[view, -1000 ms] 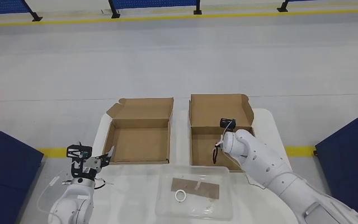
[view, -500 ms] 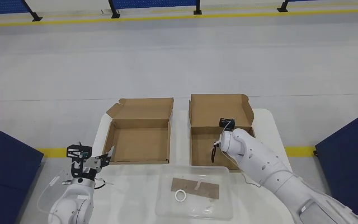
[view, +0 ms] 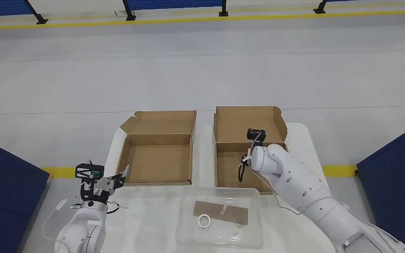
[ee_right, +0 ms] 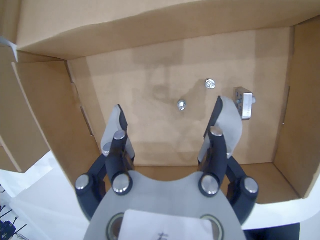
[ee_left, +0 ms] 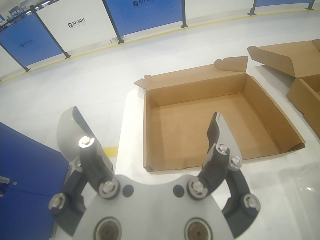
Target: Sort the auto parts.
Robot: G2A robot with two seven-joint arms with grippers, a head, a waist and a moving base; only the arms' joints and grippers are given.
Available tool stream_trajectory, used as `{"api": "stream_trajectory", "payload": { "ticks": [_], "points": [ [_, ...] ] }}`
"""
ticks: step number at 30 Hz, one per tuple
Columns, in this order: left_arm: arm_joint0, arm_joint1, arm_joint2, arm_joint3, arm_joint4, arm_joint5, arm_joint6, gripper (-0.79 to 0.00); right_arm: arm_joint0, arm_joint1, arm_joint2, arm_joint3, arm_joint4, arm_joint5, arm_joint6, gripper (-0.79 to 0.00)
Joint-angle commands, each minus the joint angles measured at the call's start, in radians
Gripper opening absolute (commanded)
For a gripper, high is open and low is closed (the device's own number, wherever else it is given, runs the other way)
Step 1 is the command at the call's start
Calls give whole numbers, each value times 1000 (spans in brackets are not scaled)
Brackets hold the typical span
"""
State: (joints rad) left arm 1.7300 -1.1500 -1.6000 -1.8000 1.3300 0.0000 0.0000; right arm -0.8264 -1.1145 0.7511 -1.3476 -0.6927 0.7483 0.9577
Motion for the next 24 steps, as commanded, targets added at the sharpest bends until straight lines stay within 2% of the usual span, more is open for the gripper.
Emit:
{"api": "stream_trajectory", "payload": {
  "ticks": [1, 5, 9, 15, 20, 24],
  "points": [
    [0, 0, 0, 0, 0, 0, 0, 0, -31, 19, 40, -70, -23, 1, 22, 0],
    [0, 0, 0, 0, 0, 0, 0, 0, -117, 57, 149, -233, -24, -30, 55, 0],
    [0, 0, 0, 0, 0, 0, 0, 0, -245, 97, 309, -407, 42, -127, 75, 0],
    [0, 0, 0, 0, 0, 0, 0, 0, -463, 138, 588, -569, 297, -396, 99, 0],
    [0, 0, 0, 0, 0, 0, 0, 0, -603, 156, 774, -581, 526, -641, 149, 0],
    [0, 0, 0, 0, 0, 0, 0, 0, -682, 165, 879, -554, 685, -815, 213, 0]
  ]
}}
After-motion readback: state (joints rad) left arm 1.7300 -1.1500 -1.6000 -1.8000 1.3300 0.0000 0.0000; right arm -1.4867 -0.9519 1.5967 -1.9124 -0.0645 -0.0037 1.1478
